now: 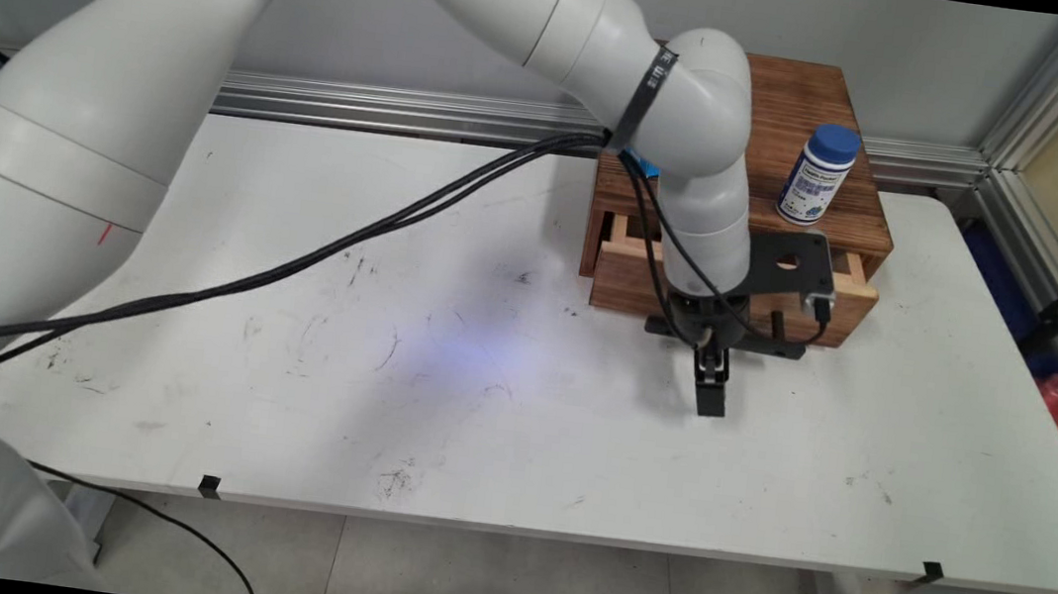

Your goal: Open the drawer

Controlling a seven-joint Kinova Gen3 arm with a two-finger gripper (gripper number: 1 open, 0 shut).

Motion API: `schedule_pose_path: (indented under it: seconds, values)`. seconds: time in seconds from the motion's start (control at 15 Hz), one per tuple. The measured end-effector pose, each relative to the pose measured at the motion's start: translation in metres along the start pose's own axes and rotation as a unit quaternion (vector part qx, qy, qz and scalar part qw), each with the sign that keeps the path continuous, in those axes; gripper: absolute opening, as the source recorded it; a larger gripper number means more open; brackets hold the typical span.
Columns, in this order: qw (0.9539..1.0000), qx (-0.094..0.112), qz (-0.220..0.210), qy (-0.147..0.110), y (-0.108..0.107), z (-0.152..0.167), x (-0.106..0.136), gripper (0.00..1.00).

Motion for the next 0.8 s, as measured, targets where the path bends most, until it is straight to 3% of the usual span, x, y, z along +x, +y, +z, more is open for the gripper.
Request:
schedule_pose_path:
  seconds: [0.8]
  values:
    - [0.9994,-0.029,0.015,-0.002,0.052,-0.01,-0.003,1.0]
